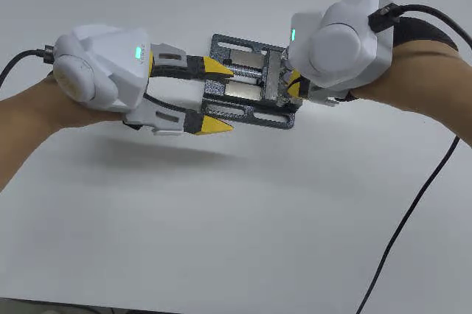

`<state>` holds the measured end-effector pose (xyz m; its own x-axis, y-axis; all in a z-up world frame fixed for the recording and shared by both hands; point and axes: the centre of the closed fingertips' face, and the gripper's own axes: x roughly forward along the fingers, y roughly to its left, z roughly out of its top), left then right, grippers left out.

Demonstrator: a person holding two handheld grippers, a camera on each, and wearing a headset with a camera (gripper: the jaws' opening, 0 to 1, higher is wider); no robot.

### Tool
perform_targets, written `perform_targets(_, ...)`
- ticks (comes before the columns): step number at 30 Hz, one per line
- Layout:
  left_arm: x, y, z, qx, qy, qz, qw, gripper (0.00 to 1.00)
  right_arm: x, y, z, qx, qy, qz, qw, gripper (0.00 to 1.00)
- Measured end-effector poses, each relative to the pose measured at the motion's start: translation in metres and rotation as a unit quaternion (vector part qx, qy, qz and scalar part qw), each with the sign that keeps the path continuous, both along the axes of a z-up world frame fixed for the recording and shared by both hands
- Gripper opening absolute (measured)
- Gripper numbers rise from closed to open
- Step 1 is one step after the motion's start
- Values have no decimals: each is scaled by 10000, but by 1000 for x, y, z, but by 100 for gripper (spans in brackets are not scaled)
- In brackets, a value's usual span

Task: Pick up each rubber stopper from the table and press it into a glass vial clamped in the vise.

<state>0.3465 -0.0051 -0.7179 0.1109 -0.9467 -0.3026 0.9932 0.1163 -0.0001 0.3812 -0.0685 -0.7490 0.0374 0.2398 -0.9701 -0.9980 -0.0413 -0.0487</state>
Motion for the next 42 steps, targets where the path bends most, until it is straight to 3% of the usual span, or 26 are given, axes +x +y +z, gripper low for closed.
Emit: perform_targets(42, 2, -5, -5, 67, 7, -41, 10000, 40, -4, 3, 0, 11, 139, 100, 9999, 0)
